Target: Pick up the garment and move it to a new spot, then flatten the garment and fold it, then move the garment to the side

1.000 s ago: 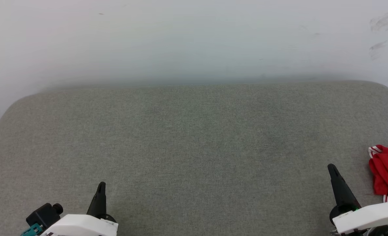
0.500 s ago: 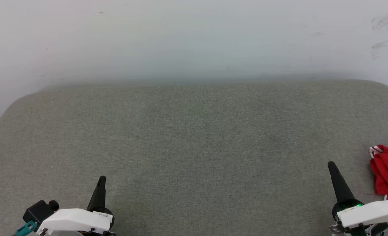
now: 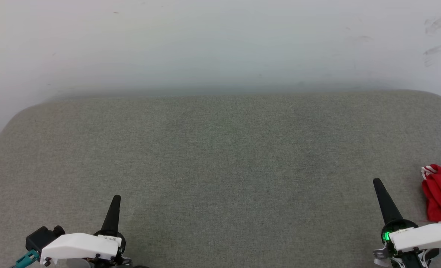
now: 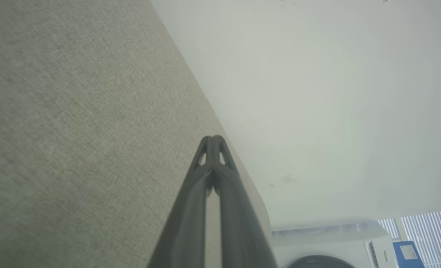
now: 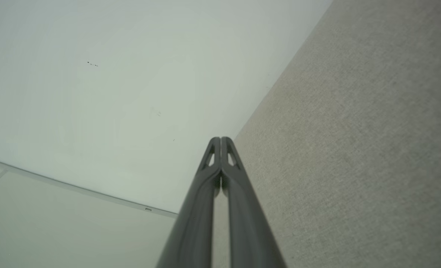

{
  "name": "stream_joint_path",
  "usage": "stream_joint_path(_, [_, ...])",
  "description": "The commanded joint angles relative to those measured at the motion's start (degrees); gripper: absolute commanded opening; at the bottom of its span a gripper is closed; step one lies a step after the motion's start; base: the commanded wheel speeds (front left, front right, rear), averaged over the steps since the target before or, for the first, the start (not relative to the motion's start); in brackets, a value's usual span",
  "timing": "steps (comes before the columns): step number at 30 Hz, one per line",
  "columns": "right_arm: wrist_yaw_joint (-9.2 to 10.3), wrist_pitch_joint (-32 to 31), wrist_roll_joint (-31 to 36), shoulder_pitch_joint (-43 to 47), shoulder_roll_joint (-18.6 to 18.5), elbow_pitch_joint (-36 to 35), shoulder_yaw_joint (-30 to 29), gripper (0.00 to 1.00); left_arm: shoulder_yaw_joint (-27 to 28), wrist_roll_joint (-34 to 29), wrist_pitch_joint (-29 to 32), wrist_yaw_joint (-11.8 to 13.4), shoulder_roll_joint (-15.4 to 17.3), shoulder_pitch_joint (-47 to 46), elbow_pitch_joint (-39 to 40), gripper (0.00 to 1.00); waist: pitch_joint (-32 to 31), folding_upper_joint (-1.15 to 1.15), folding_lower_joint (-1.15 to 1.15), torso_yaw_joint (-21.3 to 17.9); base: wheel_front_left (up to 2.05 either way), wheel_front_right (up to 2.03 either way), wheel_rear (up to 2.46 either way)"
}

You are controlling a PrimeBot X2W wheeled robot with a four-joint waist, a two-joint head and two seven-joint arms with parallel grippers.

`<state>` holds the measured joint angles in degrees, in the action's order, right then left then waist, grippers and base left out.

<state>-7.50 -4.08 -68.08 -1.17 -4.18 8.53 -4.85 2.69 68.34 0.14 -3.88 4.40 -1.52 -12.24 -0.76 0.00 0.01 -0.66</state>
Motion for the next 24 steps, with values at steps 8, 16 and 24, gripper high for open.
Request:
stream_joint_path(8, [0.01, -0.5, -5.1, -1.9, 0.3, 0.8, -0.4, 0.00, 1.0, 4.9, 1.4, -1.0, -0.4, -2.0, -0.1, 0.00, 0.1, 0.00, -0.01, 0.1, 0.00, 0.00, 0.00])
stream_joint_path(16, [0.01, -0.9, -9.1, -2.7, 0.5, 1.8, -0.6, 0.00, 1.7, 8.8, 2.5, -1.6, -0.6, -2.7, -0.5, 0.00, 0.3, 0.00, -0.01, 0.2, 0.00, 0.00, 0.00])
stream_joint_path(24, [0.01, -1.3, -12.8, -3.3, 0.7, 2.7, -0.9, 0.00, 2.3, 12.5, 3.4, -2.1, -0.8, -3.2, -0.8, 0.00, 0.4, 0.00, -0.01, 0.3, 0.00, 0.00, 0.00])
